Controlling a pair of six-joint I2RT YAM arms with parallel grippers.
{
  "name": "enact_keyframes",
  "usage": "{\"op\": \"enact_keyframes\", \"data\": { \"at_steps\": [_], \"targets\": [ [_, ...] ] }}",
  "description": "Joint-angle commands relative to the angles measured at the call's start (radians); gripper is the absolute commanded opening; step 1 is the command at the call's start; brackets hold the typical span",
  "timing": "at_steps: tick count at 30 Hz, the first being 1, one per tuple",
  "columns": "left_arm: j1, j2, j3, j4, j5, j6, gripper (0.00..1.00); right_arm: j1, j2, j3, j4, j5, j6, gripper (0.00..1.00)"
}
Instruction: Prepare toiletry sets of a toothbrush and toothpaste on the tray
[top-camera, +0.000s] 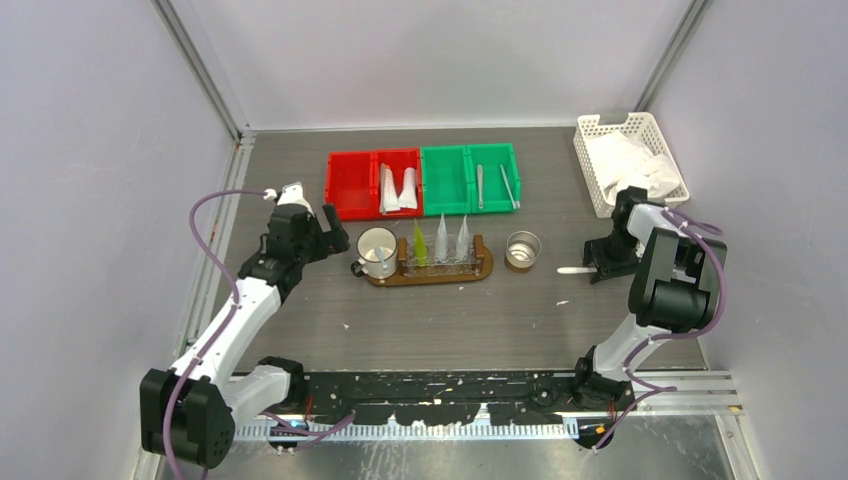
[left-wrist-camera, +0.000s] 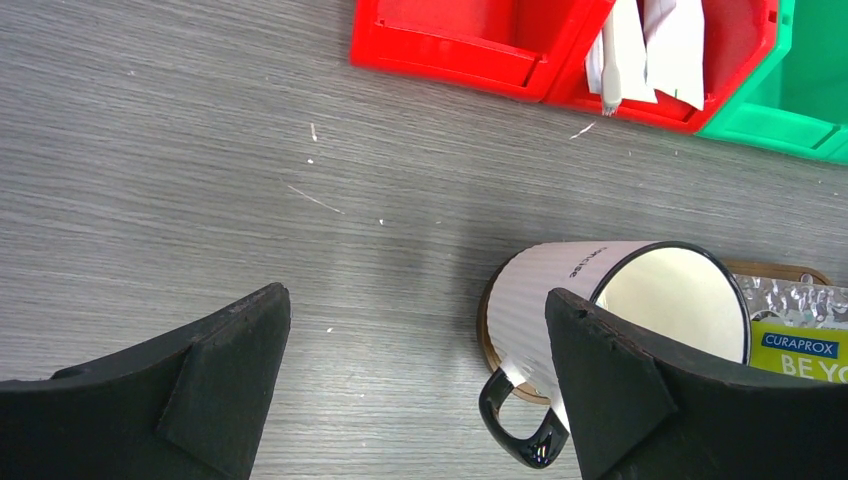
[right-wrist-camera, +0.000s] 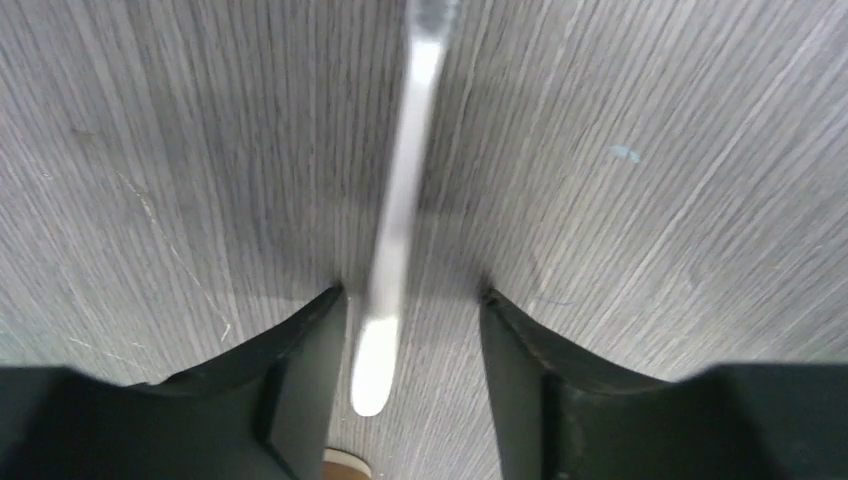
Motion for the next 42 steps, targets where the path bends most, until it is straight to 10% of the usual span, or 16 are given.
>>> {"op": "enact_keyframes", "data": {
  "at_steps": [1,14,25,42],
  "targets": [
    [0.000,-0.032,0.004,0.023,0.000,-0.003,1.00,-0.007,0.039,0.006,0.024,0.006,-0.024,0.54],
    [-0.002,-0.044,0.028,-0.015,0.003,-0.006,1.00,-0.009,-0.074,-0.054,0.071,0.032,-0.119,0.05],
    [-0.005,-0.044,0.041,-0.058,-0.036,-0.029,1.00,0.020,-0.550,-0.064,0.043,-0.039,-0.318,0.04],
    [-0.006,-0.050,0.081,-0.135,-0.086,-0.024,1.00,0.506,-0.342,0.042,0.371,0.291,-0.547,0.01]
  ]
}}
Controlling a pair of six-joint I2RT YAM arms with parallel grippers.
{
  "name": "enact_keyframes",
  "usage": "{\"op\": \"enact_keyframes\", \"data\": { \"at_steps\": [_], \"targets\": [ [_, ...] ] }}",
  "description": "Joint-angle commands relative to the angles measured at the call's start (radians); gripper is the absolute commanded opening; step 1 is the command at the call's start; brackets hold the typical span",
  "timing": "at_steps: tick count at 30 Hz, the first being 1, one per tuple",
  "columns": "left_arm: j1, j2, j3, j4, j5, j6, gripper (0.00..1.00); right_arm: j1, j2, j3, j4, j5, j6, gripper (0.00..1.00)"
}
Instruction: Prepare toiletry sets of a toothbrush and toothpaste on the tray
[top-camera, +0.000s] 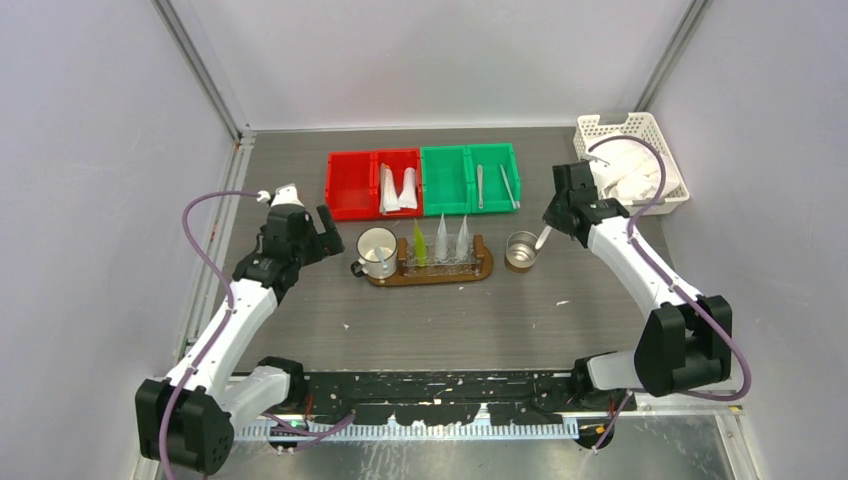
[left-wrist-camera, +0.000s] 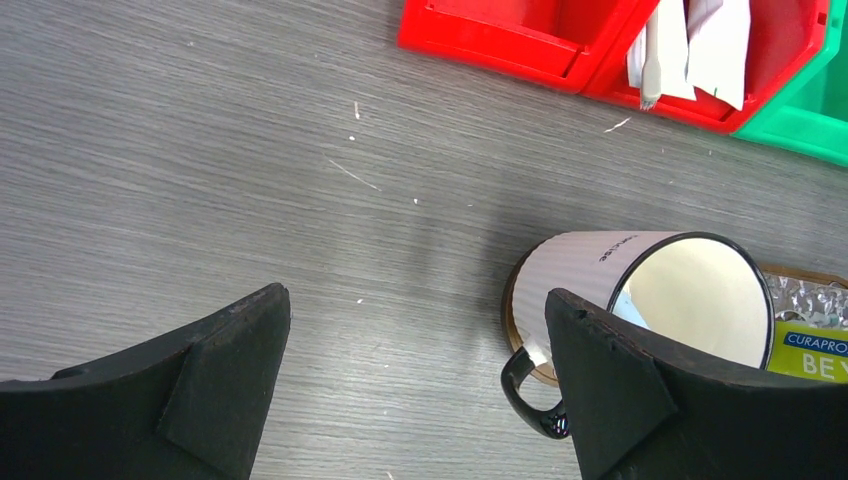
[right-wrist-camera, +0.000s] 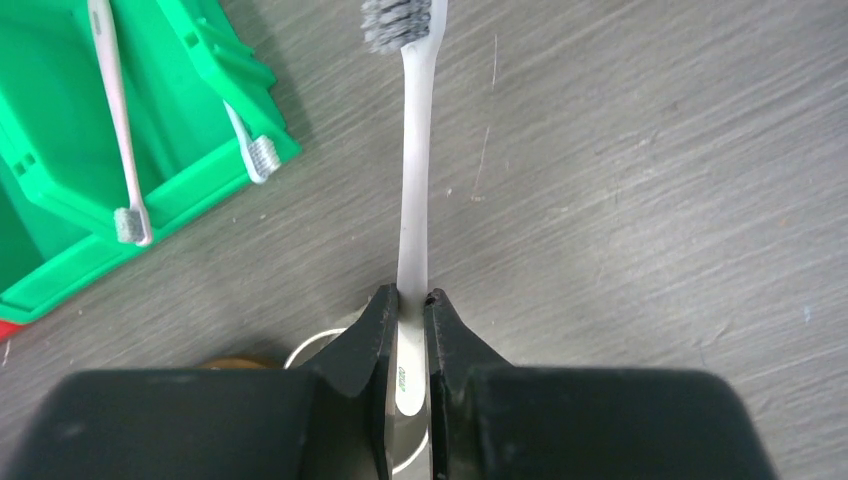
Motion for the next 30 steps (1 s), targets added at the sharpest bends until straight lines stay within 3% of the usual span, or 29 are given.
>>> {"op": "enact_keyframes", "data": {
  "at_steps": [1,14,19,22,25,30],
  "targets": [
    [-0.004,-0.017,0.042,-0.012,-0.029,-0.005,1.00,0.022,0.029,0.023,0.133,0.083,-0.048,0.01],
    [-0.010,-0.038,0.054,-0.044,-0.049,-0.004,1.00,0.247,0.107,-0.022,0.206,0.259,-0.068,0.02],
    [-0.010,-0.045,0.055,-0.046,-0.045,-0.006,1.00,0.294,0.122,-0.070,0.212,0.299,-0.059,0.26],
    [-0.010,-0.048,0.054,-0.046,-0.044,-0.006,1.00,0.299,0.125,-0.086,0.208,0.295,-0.054,0.29],
    [-0.010,-0.049,0.054,-0.046,-0.043,-0.005,1.00,0.311,0.100,-0.096,0.200,0.301,-0.057,0.46],
    [-0.010,-0.049,0.054,-0.046,-0.049,-0.006,1.00,0.322,0.016,-0.104,0.169,0.295,-0.063,0.54]
  ]
}}
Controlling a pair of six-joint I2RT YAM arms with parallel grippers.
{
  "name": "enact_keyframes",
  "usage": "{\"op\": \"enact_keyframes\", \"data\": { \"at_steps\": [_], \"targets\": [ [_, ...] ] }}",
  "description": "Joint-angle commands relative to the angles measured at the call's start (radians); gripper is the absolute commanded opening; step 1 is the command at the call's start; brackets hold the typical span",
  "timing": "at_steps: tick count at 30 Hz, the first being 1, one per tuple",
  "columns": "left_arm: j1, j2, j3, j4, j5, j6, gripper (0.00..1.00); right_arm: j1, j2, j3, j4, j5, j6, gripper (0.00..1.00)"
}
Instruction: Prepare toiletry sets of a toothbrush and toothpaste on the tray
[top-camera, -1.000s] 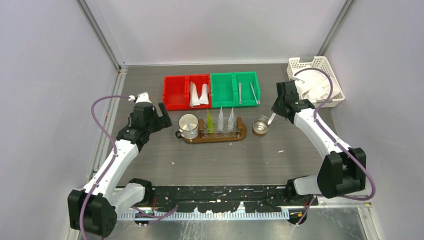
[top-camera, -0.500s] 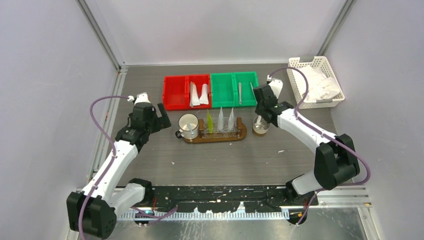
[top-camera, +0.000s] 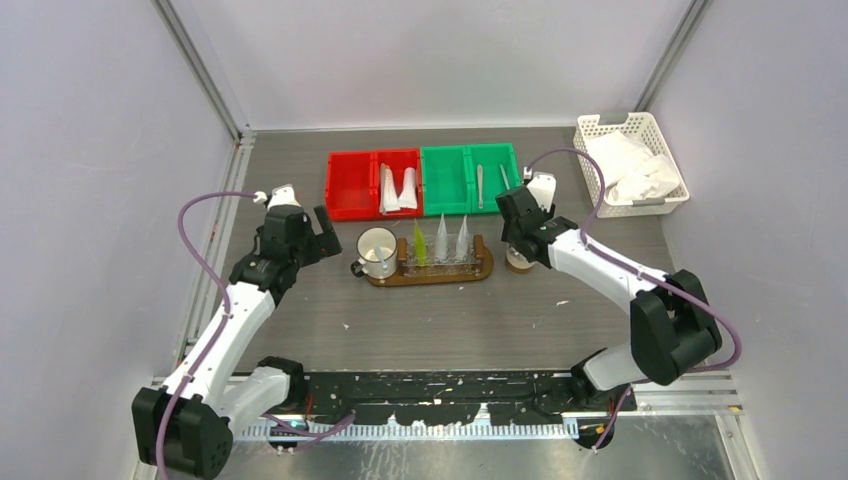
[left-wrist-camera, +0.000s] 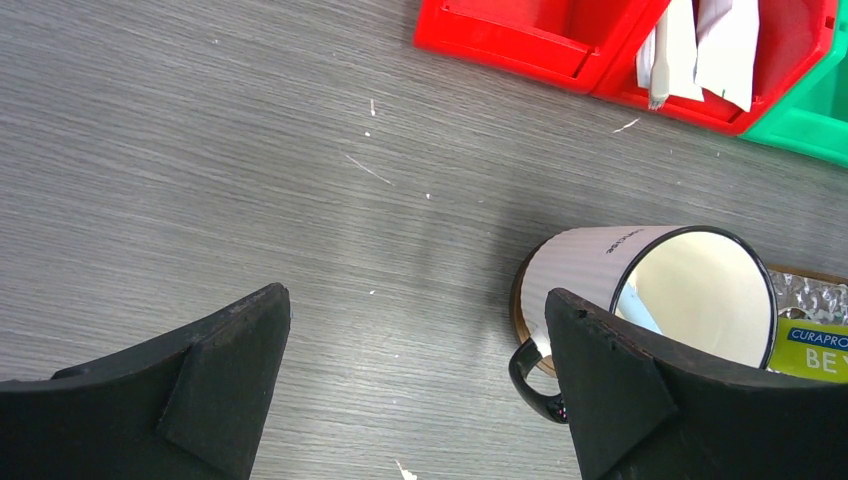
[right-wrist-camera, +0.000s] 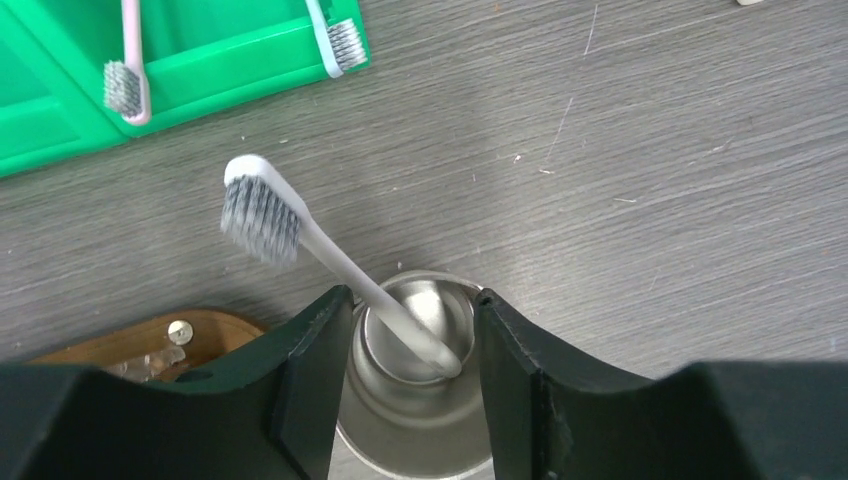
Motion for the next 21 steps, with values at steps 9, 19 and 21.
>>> {"op": "enact_keyframes", "data": {
  "at_steps": [9,19,21],
  "targets": [
    [-0.004,-0.022,0.051,-0.007,-0.025,0.004,1.00,0.012,-0.322,0.038,-0.156,0.007,-0.021,0.56],
    [-0.003,-0.010,0.073,-0.047,-0.054,0.010,1.00,-0.063,-0.255,0.040,-0.282,-0.143,0.062,0.49],
    [-0.003,-0.009,0.076,-0.052,-0.058,0.011,1.00,-0.110,-0.271,0.020,-0.257,-0.196,0.058,0.49]
  ]
}}
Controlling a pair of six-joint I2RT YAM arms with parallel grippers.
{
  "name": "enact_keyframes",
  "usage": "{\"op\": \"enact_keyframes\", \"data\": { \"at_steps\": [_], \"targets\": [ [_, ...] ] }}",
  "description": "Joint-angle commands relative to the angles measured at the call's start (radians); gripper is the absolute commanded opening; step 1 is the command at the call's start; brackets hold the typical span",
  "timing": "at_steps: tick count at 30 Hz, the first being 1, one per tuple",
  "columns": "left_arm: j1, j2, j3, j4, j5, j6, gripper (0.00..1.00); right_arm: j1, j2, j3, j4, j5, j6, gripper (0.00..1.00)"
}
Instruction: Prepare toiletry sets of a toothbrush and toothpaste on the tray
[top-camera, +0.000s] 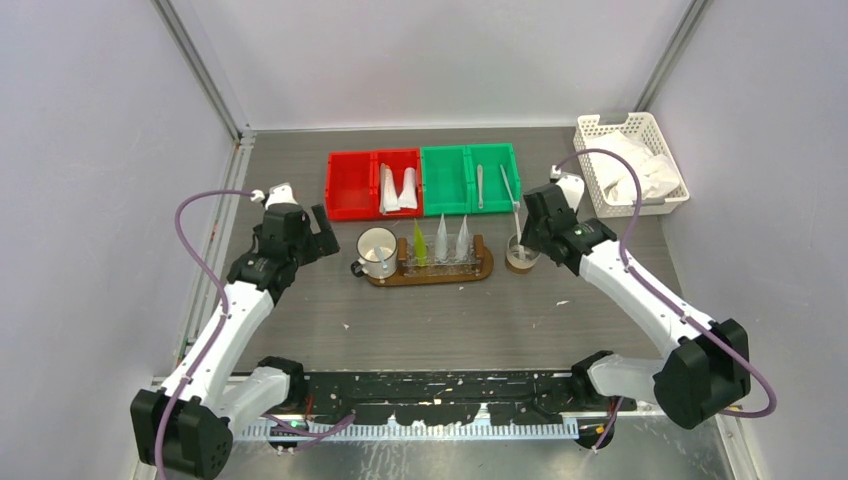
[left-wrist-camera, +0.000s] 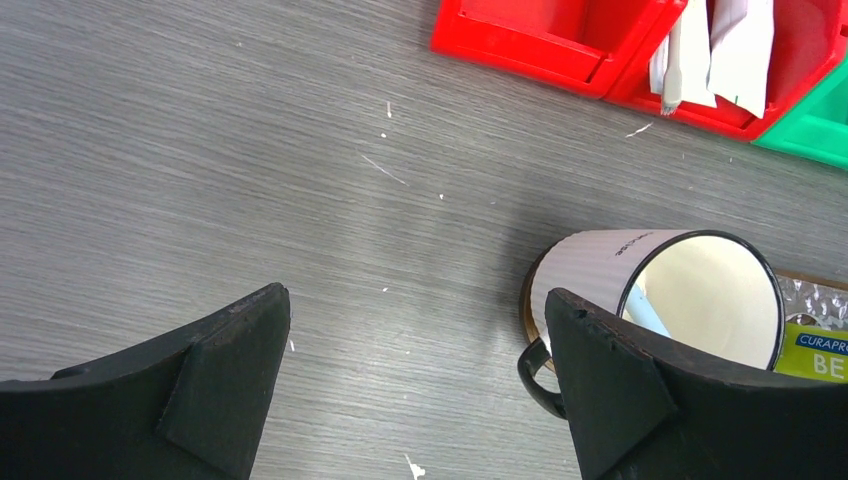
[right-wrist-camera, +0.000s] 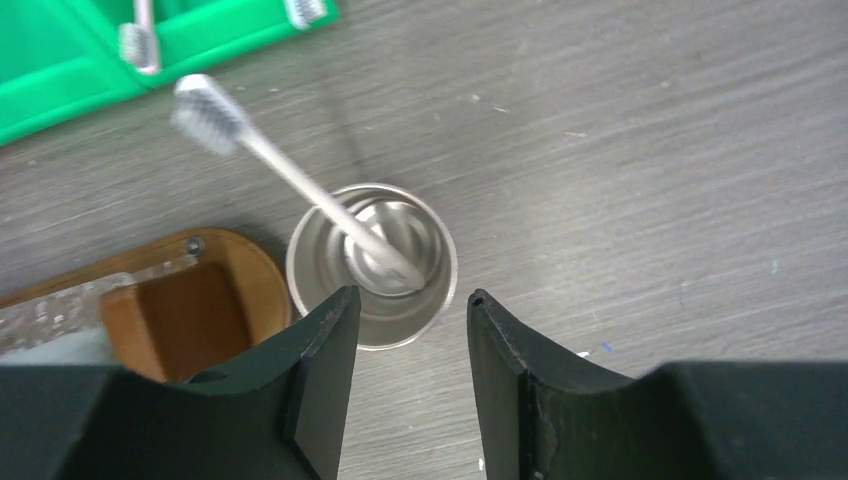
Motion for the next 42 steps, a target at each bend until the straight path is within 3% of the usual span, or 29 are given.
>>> {"op": "enact_keyframes", "data": {
  "at_steps": [1,22,25,27,34,42],
  "targets": [
    [-0.003,-0.009,0.052,-0.017,-0.035,0.006,1.00,-0.094,-0.030,-0.013,-0.018,-0.109,0.022,0.49],
    [-0.003,-0.025,0.017,-0.002,-0.037,-0.011,1.00,-0.157,0.082,-0.133,0.101,-0.257,0.024,0.43],
    [-0.004,-0.025,0.009,0.001,-0.038,-0.017,1.00,-0.157,0.099,-0.140,0.117,-0.267,0.026,0.36],
    [-0.003,-0.025,0.002,0.003,-0.040,-0.021,1.00,-0.156,0.104,-0.140,0.121,-0.268,0.027,0.20],
    [-0.004,-0.024,-0.026,0.028,-0.043,-0.042,1.00,-0.156,0.081,-0.099,0.080,-0.270,0.014,0.02],
    [-0.004,0.006,-0.079,0.098,-0.054,-0.090,1.00,-0.156,0.040,0.086,-0.068,-0.307,-0.039,0.01]
  ]
}}
